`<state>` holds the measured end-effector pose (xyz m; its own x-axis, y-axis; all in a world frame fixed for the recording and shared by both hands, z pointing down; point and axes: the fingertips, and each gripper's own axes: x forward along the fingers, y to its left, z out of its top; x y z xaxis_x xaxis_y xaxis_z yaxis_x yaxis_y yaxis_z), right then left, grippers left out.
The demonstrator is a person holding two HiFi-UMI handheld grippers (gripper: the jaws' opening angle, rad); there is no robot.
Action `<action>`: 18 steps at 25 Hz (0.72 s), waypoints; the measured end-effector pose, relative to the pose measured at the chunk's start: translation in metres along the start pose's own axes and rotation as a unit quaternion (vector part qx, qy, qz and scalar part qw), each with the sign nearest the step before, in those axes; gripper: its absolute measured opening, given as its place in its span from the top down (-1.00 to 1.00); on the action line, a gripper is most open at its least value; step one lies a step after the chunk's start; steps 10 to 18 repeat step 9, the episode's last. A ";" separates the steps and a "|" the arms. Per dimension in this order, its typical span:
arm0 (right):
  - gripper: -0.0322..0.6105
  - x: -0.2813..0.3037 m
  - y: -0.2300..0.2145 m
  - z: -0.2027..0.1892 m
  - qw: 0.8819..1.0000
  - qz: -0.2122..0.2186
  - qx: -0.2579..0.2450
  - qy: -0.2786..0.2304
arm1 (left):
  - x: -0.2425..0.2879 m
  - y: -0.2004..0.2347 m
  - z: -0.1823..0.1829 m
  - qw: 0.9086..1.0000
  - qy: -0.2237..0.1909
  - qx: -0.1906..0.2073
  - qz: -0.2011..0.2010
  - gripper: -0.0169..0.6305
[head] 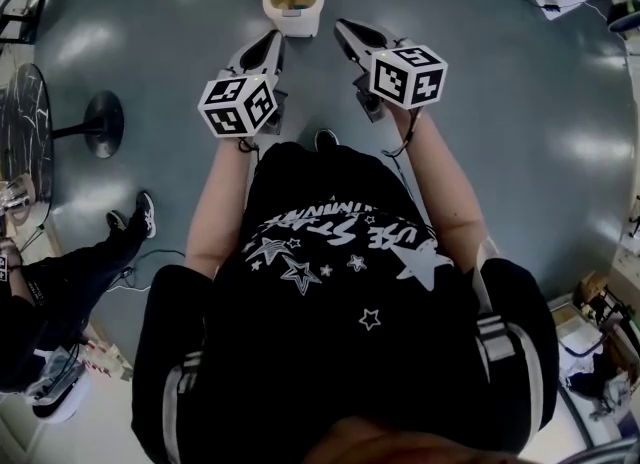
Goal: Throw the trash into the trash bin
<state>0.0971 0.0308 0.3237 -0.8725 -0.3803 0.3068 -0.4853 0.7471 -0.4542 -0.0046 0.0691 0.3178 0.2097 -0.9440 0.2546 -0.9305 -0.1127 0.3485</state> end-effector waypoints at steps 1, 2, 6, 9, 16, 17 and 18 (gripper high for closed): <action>0.88 -0.002 0.001 0.001 1.000 -0.003 -0.001 0.001 | -0.001 0.000 -0.001 1.000 0.001 -0.003 0.000 0.91; 0.88 -0.001 -0.001 0.000 1.000 -0.005 -0.002 0.003 | 0.000 0.001 -0.003 1.000 0.003 -0.006 0.000 0.91; 0.88 0.009 -0.011 -0.003 1.000 -0.012 0.000 0.009 | 0.008 0.011 -0.006 1.000 0.005 -0.011 -0.001 0.91; 0.88 0.012 -0.009 -0.005 1.000 -0.007 -0.001 0.012 | 0.003 0.014 0.000 1.000 0.000 -0.009 0.000 0.91; 0.88 0.012 -0.009 -0.005 1.000 -0.007 -0.001 0.012 | 0.003 0.014 0.000 1.000 0.000 -0.009 0.000 0.91; 0.88 0.012 -0.009 -0.005 1.000 -0.007 -0.001 0.012 | 0.003 0.014 0.000 1.000 0.000 -0.009 0.000 0.91; 0.88 0.012 -0.009 -0.005 1.000 -0.007 -0.001 0.012 | 0.003 0.014 0.000 1.000 0.000 -0.009 0.000 0.91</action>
